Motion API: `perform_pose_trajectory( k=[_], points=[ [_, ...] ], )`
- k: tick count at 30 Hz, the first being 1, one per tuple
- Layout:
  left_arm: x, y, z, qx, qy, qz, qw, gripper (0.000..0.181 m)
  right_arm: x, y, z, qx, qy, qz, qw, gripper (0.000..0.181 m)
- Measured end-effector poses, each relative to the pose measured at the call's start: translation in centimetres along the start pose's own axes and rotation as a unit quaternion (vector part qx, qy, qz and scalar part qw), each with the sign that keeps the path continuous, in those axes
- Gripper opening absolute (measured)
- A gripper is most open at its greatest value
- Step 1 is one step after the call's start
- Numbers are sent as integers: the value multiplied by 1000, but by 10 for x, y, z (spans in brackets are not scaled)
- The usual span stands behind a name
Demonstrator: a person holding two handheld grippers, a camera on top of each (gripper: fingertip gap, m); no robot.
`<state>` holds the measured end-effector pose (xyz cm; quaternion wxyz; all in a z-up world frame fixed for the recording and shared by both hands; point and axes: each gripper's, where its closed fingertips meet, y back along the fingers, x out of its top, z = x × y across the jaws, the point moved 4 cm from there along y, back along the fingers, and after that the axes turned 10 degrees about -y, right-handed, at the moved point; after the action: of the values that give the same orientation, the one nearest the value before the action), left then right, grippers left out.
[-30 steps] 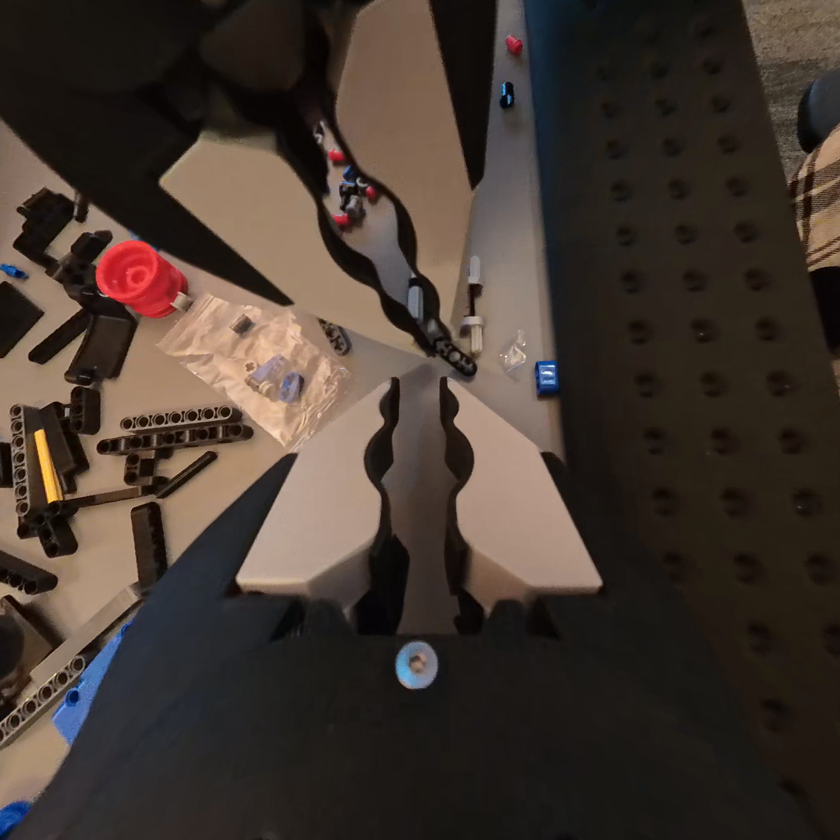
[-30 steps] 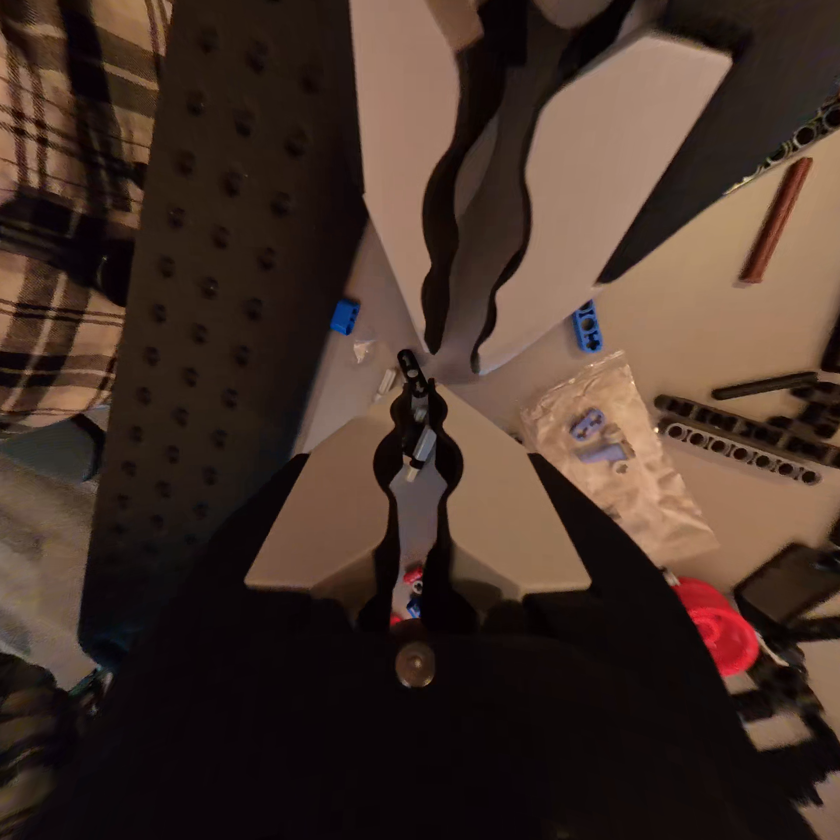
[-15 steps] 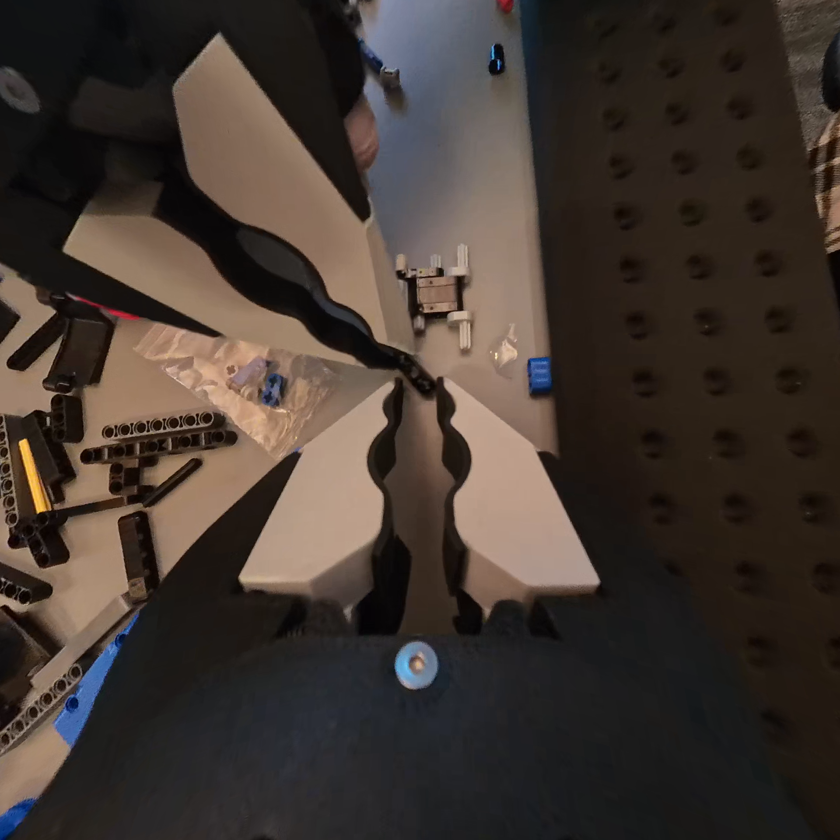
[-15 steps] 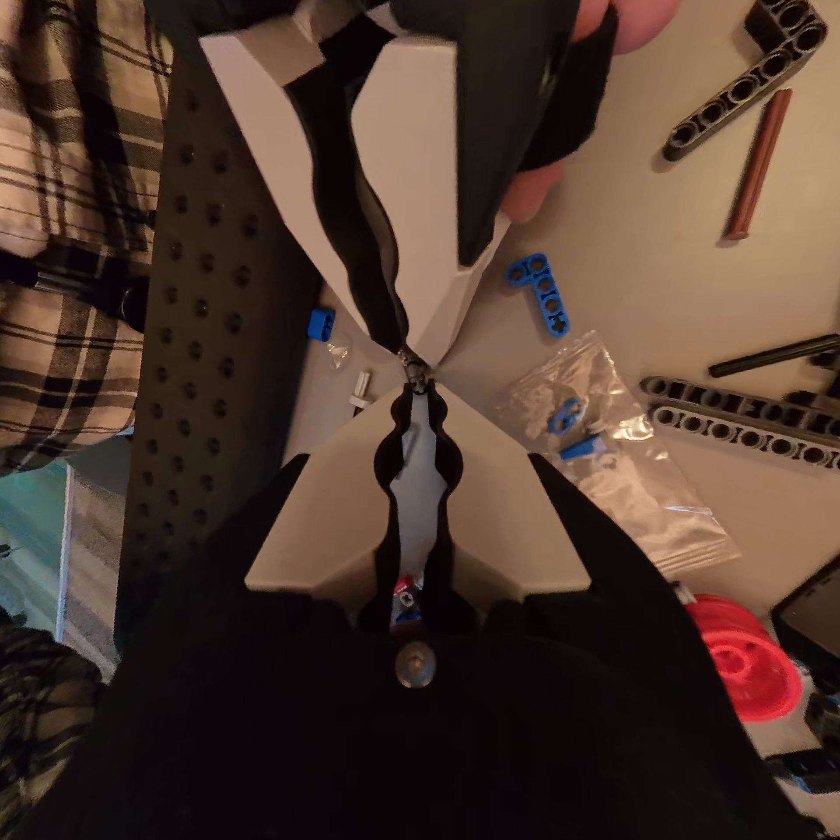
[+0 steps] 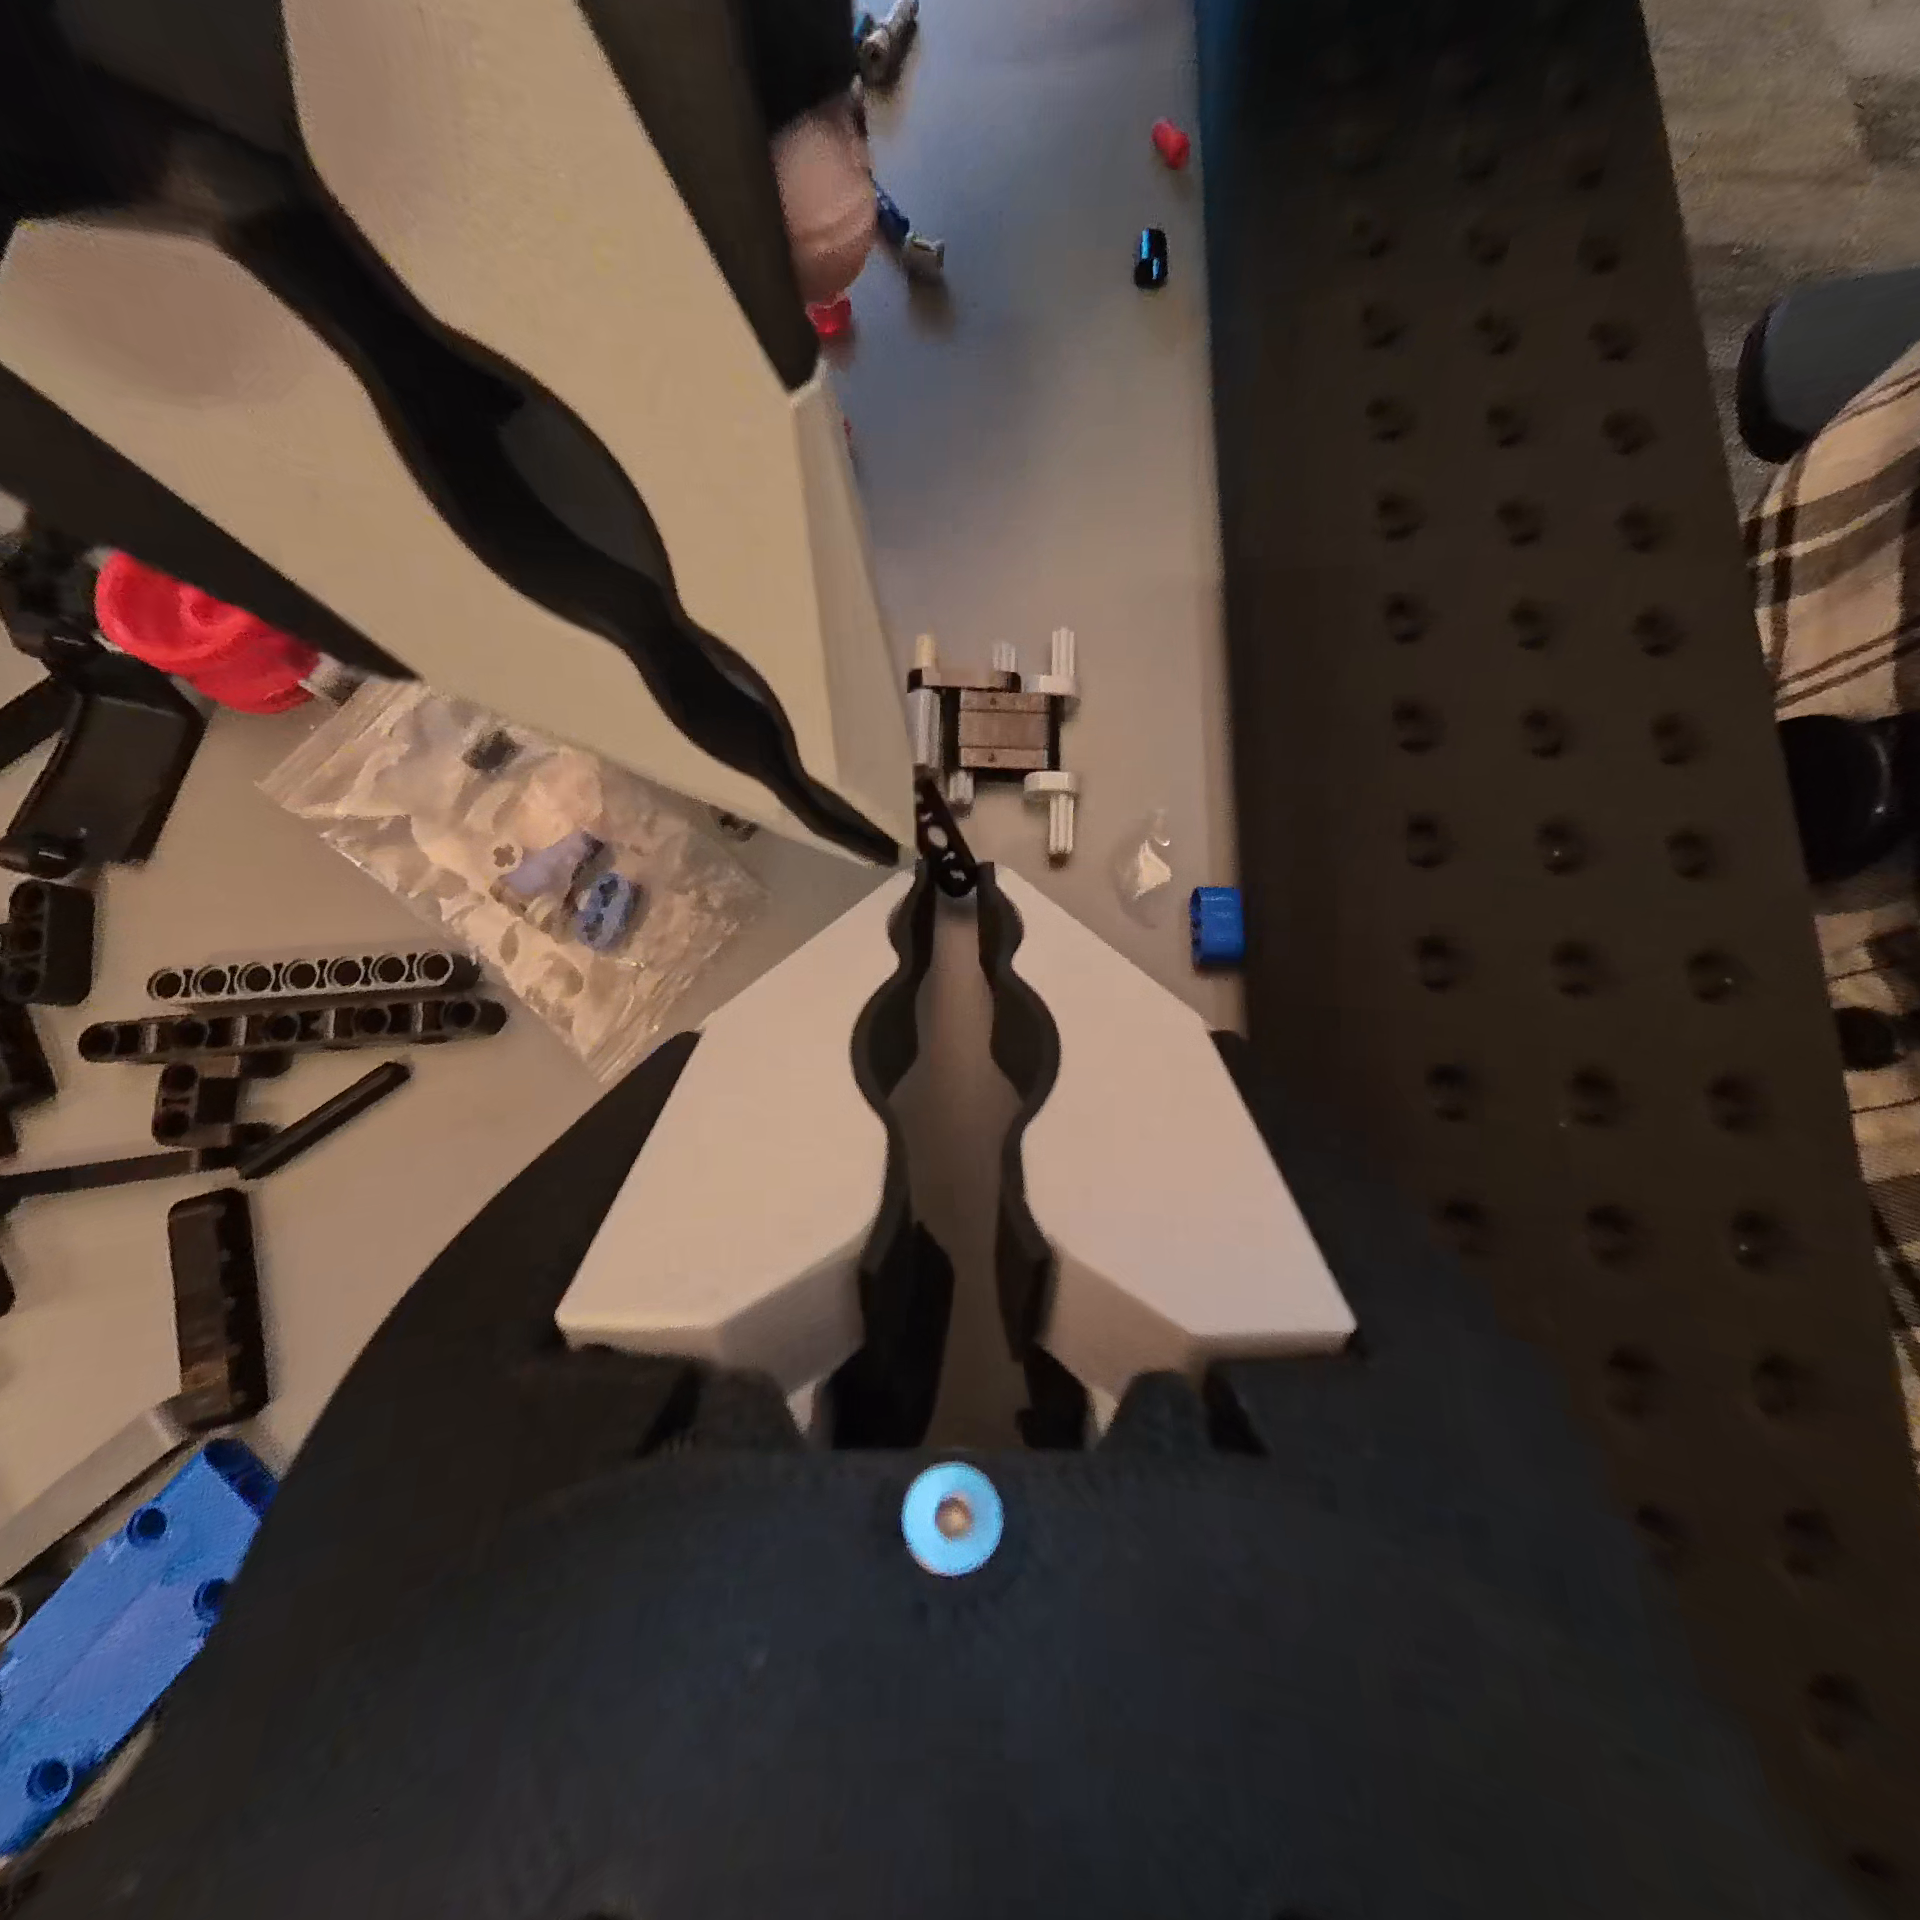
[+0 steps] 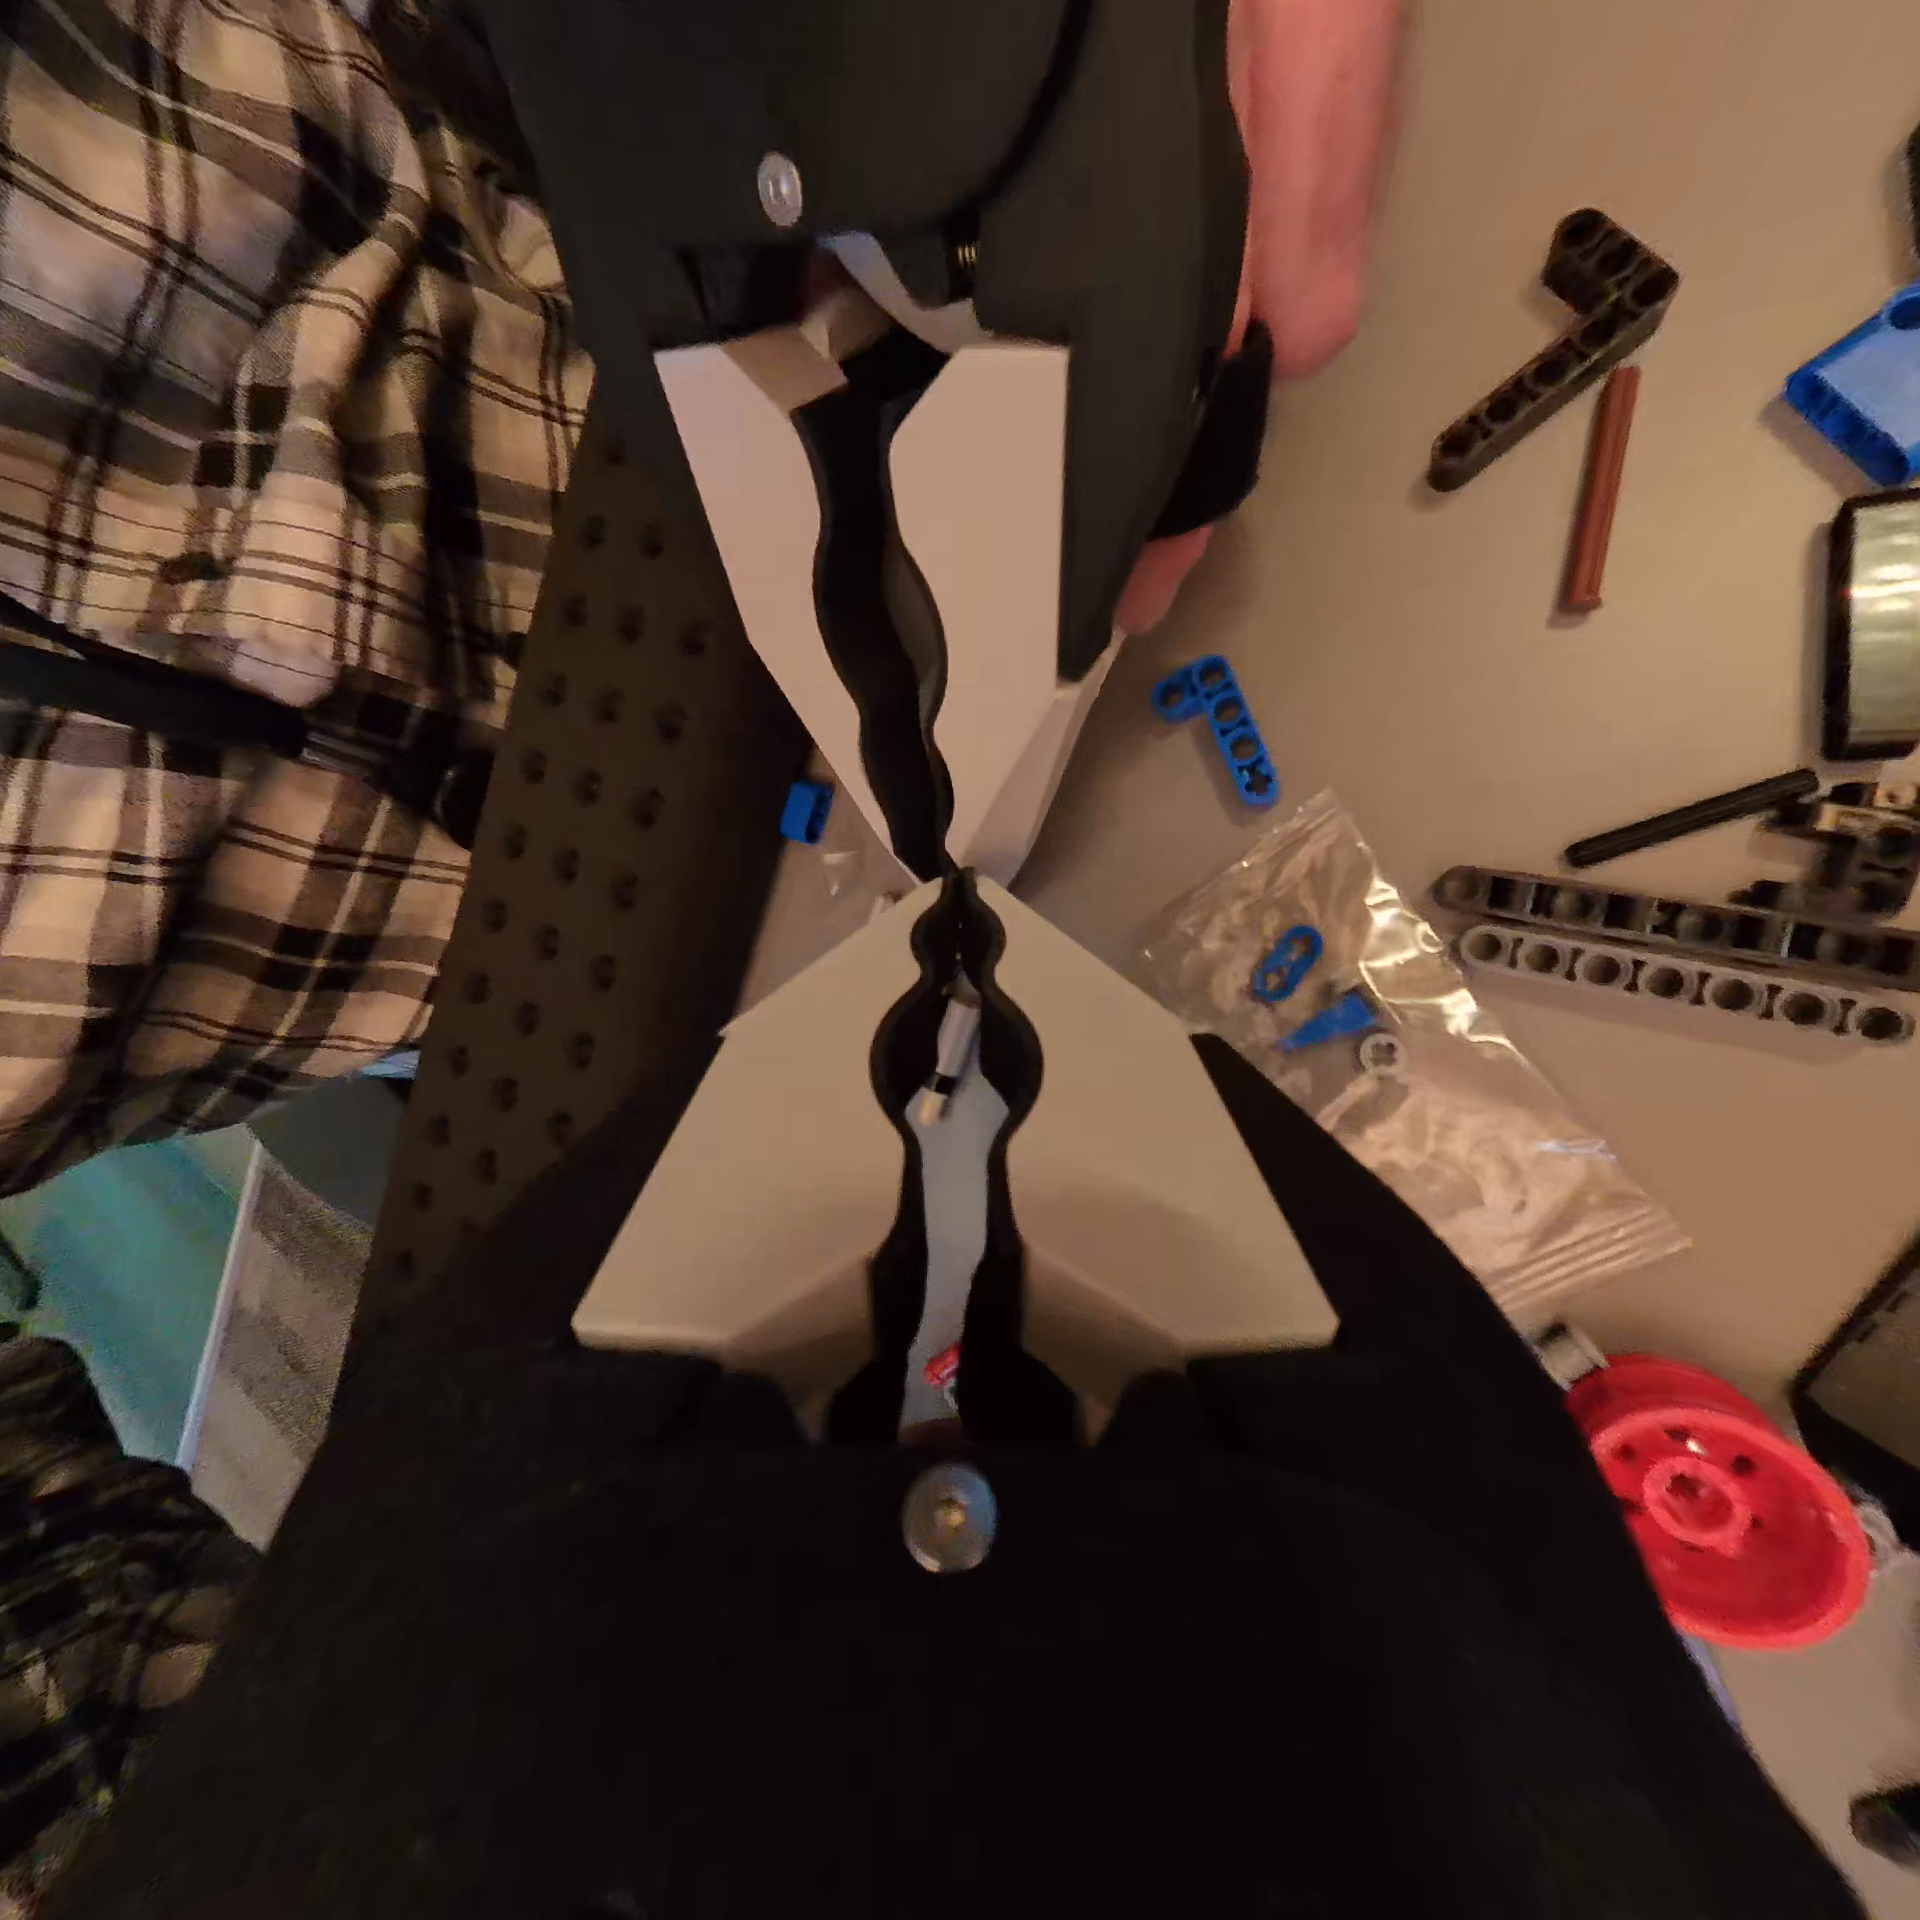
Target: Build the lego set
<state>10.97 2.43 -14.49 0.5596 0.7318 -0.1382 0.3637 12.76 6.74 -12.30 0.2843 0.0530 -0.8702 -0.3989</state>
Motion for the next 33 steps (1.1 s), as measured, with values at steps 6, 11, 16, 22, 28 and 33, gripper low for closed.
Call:
perform_pose_trajectory(
  k=[6,11,16,22,28,33],
  points=[
    [-3,-2,-2,-13,39,-5,999,6,-8,12,-5,-90,9,21,996,7],
    [2,2,-7,-42,96,34,994,6,-17,3,-13,-145,46,38,988,11],
    [6,10,-8,-63,127,75,987,6,-12,3,-12,-182,102,57,976,11],
    [8,18,-13,-79,156,111,978,6,-6,7,-18,-202,144,62,967,3],
    [11,24,-15,-98,184,149,966,6,-4,12,-22,-241,182,69,951,7],
    [14,29,-16,-120,209,180,954,6,-3,12,-22,-258,197,58,944,4]
  ],
)
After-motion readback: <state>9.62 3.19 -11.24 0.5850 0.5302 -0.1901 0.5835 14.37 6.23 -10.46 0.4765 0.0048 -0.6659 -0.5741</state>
